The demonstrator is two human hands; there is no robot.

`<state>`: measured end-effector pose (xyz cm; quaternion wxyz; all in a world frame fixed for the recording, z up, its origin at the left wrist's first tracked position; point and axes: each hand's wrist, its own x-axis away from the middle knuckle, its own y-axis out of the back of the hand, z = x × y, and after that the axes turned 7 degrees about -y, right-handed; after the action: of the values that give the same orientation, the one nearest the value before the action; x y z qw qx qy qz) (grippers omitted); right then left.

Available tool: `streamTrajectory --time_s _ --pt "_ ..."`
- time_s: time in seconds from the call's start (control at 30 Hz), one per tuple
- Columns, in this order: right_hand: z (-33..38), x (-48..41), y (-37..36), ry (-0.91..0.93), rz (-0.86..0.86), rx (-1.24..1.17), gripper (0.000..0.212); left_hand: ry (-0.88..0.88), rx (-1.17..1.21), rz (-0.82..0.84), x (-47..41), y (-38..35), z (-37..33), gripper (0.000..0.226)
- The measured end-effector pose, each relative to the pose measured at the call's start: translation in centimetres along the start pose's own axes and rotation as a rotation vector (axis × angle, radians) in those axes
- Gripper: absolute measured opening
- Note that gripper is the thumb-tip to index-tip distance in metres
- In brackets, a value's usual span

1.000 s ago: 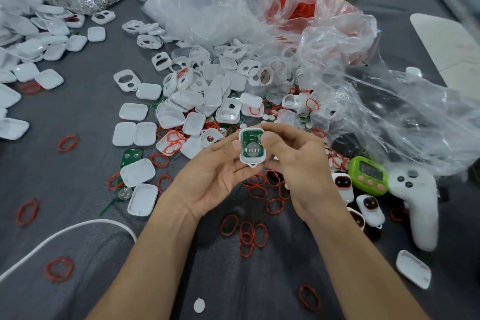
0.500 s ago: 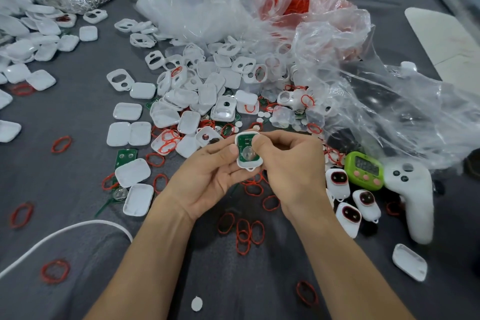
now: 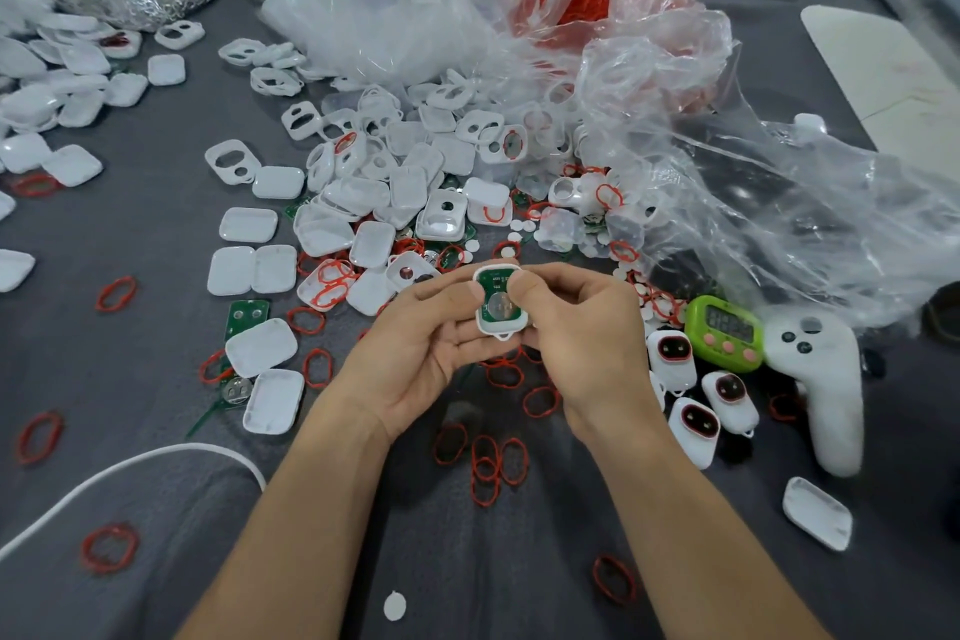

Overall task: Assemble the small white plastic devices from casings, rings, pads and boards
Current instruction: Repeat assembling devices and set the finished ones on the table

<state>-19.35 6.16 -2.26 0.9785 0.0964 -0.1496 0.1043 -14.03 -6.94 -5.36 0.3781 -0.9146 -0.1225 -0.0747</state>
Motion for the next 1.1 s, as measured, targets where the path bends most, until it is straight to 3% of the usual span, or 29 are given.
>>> streamTrajectory --time_s 0.2,0.37,0.6,0.77,1.1 --pt "-0.4 0.1 0.3 0.045 0.013 0.144 0.012 -0.164 -0.292 -0.172 0.0 -0.6 1.1 0.028" --pt "-1.0 0.3 0.2 0.096 0.035 0.193 0.012 -0.253 -0.38 -0.255 0.4 -0.6 1.6 0.028" --pt "-1.2 0.0 0.2 0.06 0.093 0.161 0.013 -0.252 -0.373 -0.256 0.5 -1.0 1.4 0.035" --pt "-1.4 -0.3 0.6 0.02 0.208 0.125 0.027 -0.223 -0.369 -0.255 0.5 -1.0 1.2 0.031" --pt "-2.1 -0.7 0.7 -0.029 0.115 0.079 0.026 -0.219 -0.385 -0.209 0.4 -1.0 1.7 0.035"
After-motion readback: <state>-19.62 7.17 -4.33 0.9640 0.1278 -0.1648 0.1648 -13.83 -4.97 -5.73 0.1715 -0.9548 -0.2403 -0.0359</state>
